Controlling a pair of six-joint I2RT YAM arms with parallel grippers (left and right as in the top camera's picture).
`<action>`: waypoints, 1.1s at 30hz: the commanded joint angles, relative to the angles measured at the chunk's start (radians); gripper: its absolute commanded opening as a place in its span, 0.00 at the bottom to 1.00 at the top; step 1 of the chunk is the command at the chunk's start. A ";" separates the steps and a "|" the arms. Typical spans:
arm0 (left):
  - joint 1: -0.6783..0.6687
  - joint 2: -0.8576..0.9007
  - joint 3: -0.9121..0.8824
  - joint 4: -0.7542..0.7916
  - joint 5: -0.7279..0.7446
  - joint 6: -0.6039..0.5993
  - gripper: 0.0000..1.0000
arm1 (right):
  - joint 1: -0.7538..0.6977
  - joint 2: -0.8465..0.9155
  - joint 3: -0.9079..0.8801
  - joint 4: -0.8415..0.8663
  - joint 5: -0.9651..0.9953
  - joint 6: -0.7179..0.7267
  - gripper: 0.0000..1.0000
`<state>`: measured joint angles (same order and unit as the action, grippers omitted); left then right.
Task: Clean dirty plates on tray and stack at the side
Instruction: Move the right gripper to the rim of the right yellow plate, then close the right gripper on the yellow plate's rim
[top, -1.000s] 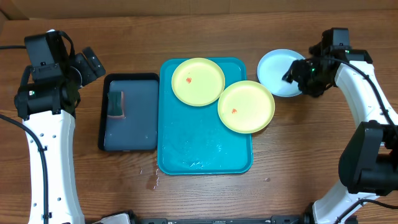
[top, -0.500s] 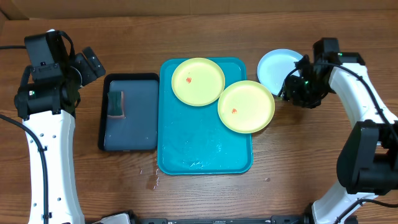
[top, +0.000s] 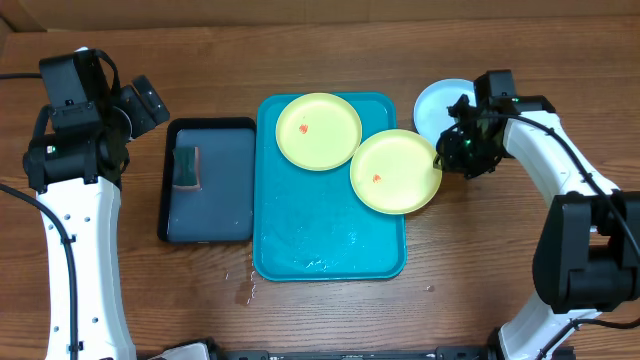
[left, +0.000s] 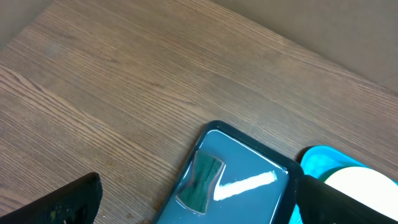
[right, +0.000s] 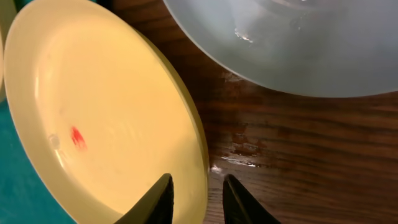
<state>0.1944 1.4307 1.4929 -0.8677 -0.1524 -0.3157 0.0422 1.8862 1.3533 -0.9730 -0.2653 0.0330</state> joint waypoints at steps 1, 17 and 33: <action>0.002 0.003 0.017 0.004 0.008 -0.014 1.00 | 0.003 -0.008 -0.006 -0.018 0.029 -0.003 0.28; 0.002 0.003 0.017 0.004 0.008 -0.014 1.00 | 0.003 -0.008 -0.006 -0.117 0.024 0.211 0.24; 0.002 0.003 0.017 0.004 0.008 -0.014 1.00 | 0.004 -0.008 -0.006 -0.130 0.024 0.234 0.28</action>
<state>0.1944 1.4307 1.4929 -0.8677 -0.1524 -0.3157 0.0418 1.8862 1.3525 -1.1011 -0.2466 0.2577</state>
